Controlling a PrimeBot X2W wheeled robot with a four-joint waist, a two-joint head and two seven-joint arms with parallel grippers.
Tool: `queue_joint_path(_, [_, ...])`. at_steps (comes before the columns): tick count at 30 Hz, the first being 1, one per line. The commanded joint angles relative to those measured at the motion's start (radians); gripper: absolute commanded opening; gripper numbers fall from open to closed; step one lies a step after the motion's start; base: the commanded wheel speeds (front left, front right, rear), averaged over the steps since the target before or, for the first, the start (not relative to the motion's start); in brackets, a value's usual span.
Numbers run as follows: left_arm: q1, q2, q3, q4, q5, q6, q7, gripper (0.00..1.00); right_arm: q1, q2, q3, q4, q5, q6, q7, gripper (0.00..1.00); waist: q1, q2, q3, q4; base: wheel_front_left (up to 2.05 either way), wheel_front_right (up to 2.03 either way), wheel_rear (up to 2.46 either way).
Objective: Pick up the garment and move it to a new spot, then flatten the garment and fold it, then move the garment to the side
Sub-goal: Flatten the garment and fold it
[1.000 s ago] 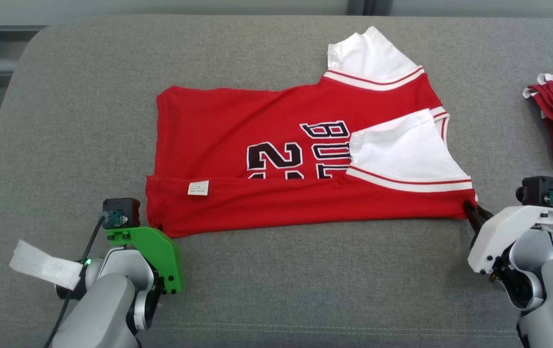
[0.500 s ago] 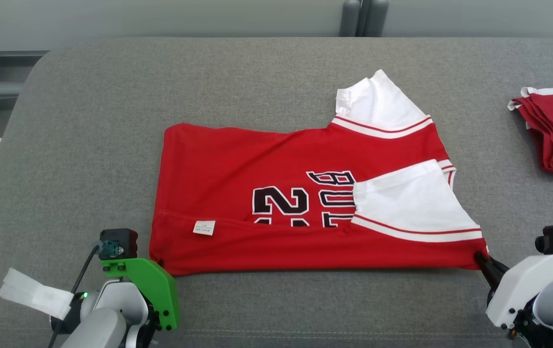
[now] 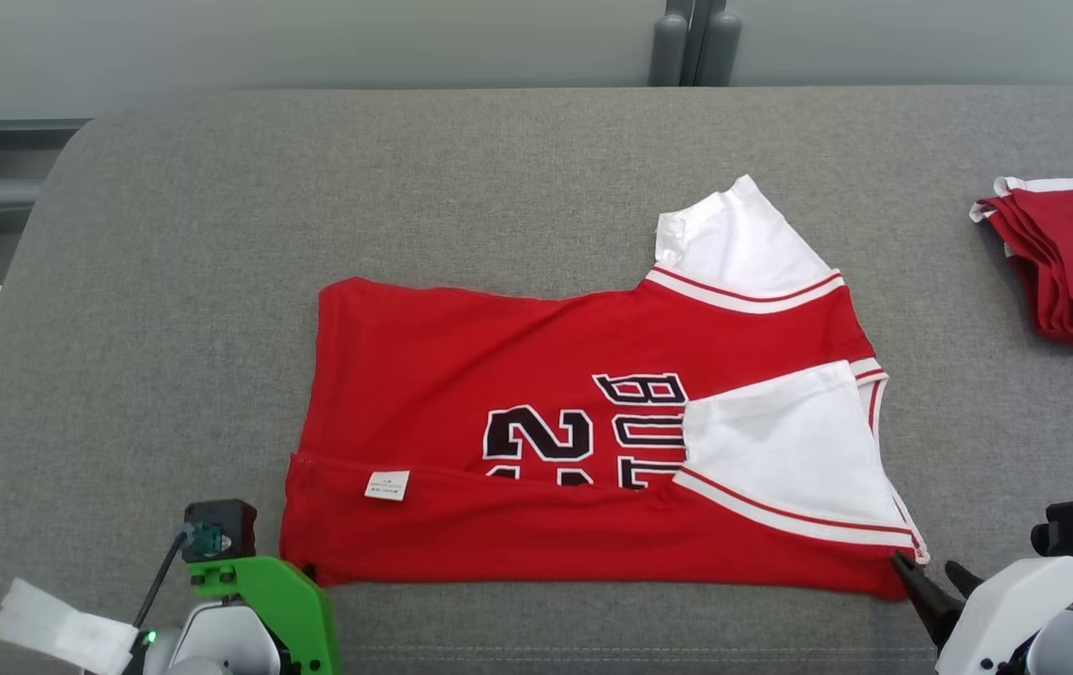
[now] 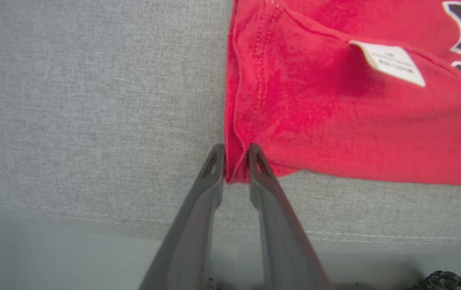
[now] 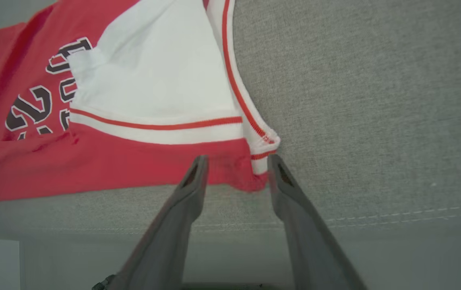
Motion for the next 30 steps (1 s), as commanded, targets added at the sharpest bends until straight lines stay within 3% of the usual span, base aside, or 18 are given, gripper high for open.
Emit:
queue_joint_path(1, [0.027,0.007,0.006,-0.003,0.004,0.012,-0.009,1.00,0.009,-0.001,-0.001,0.006,-0.007,-0.001,-0.019,1.00,0.0000,0.0000,-0.012,0.002,0.00,0.00,0.00])
queue_joint_path(5, [0.060,0.004,0.015,-0.023,0.009,0.036,-0.045,1.00,0.002,0.003,-0.012,0.016,-0.021,-0.001,-0.074,1.00,0.0000,0.0000,-0.035,0.009,0.00,0.00,0.00])
queue_joint_path(9, [0.090,-0.002,0.041,-0.055,0.027,0.054,-0.150,1.00,-0.018,0.007,-0.028,0.025,-0.031,-0.001,-0.154,1.00,0.0000,0.0000,-0.059,0.020,0.00,0.00,0.00])
queue_joint_path(16, [0.096,-0.029,0.078,-0.082,0.059,0.016,-0.386,1.00,-0.043,0.009,-0.019,0.085,0.008,-0.001,-0.334,1.00,0.0000,0.0000,-0.117,0.043,0.00,0.00,0.00])
queue_joint_path(23, [0.102,-0.093,0.122,-0.073,0.025,-0.070,-0.611,1.00,-0.079,0.009,0.021,0.166,0.010,-0.001,-0.520,1.00,0.0000,0.0000,-0.159,0.066,0.00,0.00,0.00])
queue_joint_path(30, [0.107,-0.137,0.181,-0.065,0.031,-0.156,-0.655,1.00,-0.123,0.008,0.081,0.196,-0.015,-0.001,-0.644,1.00,0.0000,0.0000,-0.175,0.071,0.00,0.00,0.00])
